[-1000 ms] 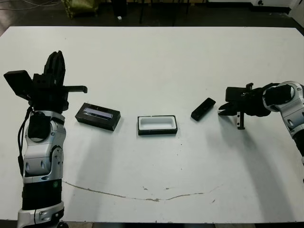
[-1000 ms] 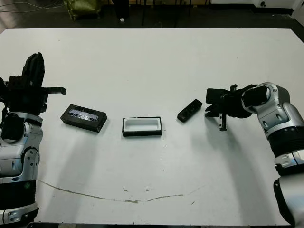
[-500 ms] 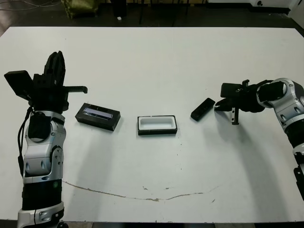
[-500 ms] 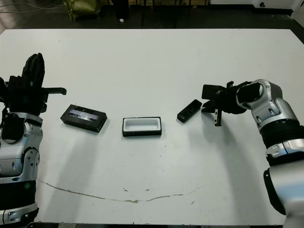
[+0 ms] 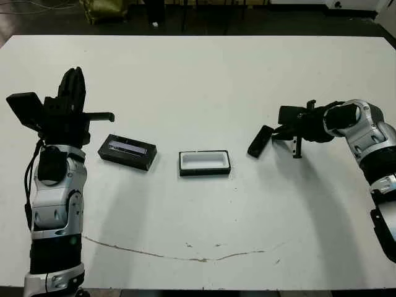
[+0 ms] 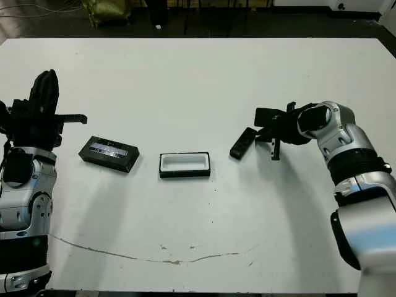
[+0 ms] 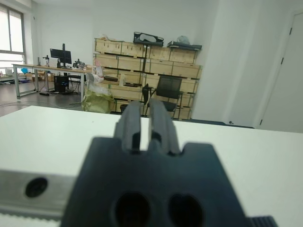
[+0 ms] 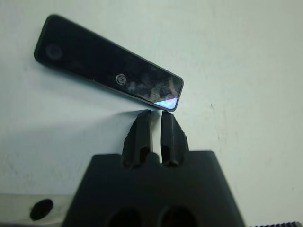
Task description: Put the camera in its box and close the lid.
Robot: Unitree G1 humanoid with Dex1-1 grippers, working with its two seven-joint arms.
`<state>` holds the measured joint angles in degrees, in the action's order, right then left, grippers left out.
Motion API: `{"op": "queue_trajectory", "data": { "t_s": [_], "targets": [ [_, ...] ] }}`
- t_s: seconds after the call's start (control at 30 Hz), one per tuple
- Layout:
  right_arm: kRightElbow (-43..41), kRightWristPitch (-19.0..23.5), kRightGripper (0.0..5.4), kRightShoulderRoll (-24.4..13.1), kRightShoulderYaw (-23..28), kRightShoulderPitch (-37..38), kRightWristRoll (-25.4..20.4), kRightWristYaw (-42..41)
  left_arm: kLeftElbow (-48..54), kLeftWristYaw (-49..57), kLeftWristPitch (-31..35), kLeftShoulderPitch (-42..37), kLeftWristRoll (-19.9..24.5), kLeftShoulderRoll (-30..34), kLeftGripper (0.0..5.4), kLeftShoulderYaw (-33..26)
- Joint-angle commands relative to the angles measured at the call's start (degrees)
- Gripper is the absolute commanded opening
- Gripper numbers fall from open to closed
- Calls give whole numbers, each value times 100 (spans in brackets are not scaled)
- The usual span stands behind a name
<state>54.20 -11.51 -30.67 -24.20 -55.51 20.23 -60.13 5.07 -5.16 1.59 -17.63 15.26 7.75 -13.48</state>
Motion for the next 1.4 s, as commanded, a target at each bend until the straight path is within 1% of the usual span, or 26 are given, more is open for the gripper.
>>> {"op": "queue_trajectory", "data": {
  "t_s": [0.03,0.3,0.5,0.7,0.77,0.93,1.1,1.23,1.4],
  "targets": [
    [151,52,0,208,-179,241,158,-24,-38,11,37,139,-18,0,4,-3],
    [272,132,0,398,-137,187,113,72,-28,29,41,135,-20,-20,4,-8],
    [501,-170,0,558,-121,121,98,226,-41,-1,-14,138,-71,5,4,10],
    [654,-301,0,674,-197,53,202,434,-48,12,-1,130,-18,-29,4,-17],
    [647,-203,0,701,-224,31,248,485,-27,23,37,133,2,-34,4,-20],
    [783,-117,0,780,-290,-45,365,610,-16,63,47,142,-56,-27,4,-5],
    [828,-83,0,850,-290,-66,388,677,3,57,73,153,-21,-37,4,-3],
    [870,102,0,964,-376,-129,489,750,-8,34,36,166,-6,-42,4,-1],
    [943,57,0,1063,-386,-214,461,603,-27,48,-4,179,-47,-44,4,9]
  ]
}}
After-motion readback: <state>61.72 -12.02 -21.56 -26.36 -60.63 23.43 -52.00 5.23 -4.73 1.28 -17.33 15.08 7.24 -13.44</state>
